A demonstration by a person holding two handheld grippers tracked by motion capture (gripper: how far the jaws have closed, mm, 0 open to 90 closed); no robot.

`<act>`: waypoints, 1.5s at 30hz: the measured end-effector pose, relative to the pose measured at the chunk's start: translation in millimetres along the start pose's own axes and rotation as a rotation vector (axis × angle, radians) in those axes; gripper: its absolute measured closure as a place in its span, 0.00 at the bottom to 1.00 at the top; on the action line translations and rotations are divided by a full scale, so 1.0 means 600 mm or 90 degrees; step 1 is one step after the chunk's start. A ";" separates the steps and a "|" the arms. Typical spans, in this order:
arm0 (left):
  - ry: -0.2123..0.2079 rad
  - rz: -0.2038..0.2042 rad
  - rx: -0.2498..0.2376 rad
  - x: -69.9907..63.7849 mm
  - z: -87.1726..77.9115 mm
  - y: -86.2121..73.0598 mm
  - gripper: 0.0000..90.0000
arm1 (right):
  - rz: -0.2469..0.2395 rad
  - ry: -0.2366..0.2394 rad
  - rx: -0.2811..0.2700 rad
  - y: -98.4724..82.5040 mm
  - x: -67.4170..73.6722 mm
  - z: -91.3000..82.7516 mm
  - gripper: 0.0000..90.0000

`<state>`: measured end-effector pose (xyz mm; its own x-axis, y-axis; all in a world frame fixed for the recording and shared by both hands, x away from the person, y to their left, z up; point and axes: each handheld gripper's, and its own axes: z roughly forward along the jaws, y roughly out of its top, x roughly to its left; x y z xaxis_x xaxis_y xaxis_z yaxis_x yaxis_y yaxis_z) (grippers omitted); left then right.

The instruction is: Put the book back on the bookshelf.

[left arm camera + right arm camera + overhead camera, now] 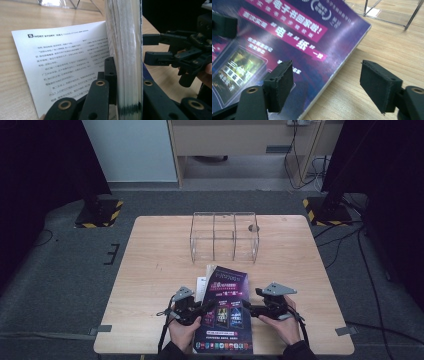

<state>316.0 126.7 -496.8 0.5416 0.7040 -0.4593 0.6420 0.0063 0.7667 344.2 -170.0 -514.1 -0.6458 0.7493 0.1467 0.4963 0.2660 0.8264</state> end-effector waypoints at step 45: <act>-0.072 0.094 -0.122 -0.050 -0.045 0.022 0.92 | 0.095 0.220 -0.019 0.002 0.017 0.018 0.27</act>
<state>293.4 124.9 -461.0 0.6859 0.6234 -0.3753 0.4432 0.0512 0.8950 344.4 -155.5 -517.2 -0.7279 0.5279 0.4377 0.5861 0.1476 0.7967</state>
